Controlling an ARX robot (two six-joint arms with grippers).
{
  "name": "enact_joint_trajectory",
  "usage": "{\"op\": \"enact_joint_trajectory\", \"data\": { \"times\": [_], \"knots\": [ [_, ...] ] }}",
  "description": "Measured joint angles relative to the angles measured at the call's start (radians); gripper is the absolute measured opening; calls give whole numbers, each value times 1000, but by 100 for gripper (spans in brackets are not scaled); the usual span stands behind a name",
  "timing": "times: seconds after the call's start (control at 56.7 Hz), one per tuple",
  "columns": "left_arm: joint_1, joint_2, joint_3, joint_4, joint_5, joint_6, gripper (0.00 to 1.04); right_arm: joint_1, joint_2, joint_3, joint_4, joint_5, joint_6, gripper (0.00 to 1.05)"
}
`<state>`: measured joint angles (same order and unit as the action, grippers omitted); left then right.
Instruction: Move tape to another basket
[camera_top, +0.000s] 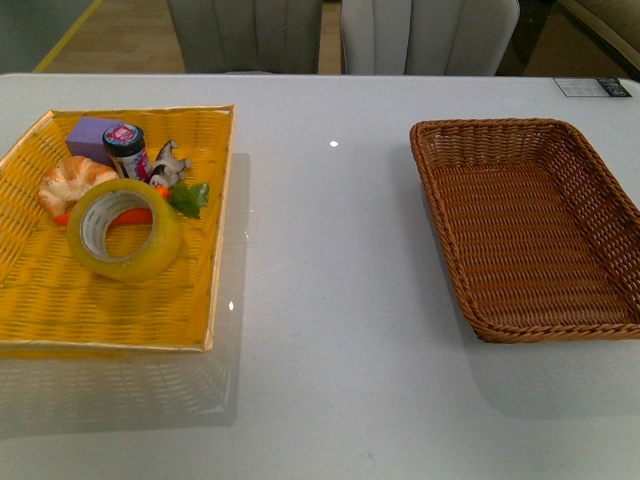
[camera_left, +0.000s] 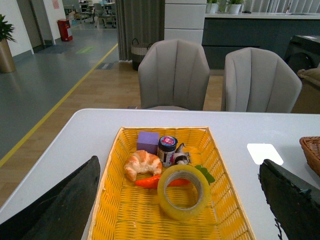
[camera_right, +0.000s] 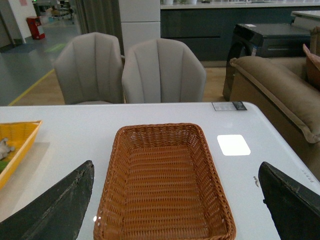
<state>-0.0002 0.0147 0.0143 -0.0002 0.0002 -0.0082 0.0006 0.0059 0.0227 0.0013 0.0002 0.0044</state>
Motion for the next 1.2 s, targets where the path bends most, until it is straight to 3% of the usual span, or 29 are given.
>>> {"op": "enact_joint_trajectory", "data": {
  "times": [0.494, 0.546, 0.599, 0.723, 0.881, 1.199],
  "knots": [
    [0, 0, 0, 0, 1, 0, 96, 0, 0, 0, 0, 0, 0, 96],
    [56, 130, 91, -211, 225, -92, 96, 0, 0, 0, 0, 0, 0, 96],
    [66, 305, 159, -265, 328, -176, 96, 0, 0, 0, 0, -1, 0, 96],
    [73, 697, 248, 4, 333, -229, 96, 0, -1, 0, 0, 0, 0, 96],
    [71, 1291, 367, 444, 219, -146, 96, 0, -1, 0, 0, 0, 0, 96],
    [73, 1849, 587, 583, 188, -135, 96, 0, -1, 0, 0, 0, 0, 96]
  ]
}}
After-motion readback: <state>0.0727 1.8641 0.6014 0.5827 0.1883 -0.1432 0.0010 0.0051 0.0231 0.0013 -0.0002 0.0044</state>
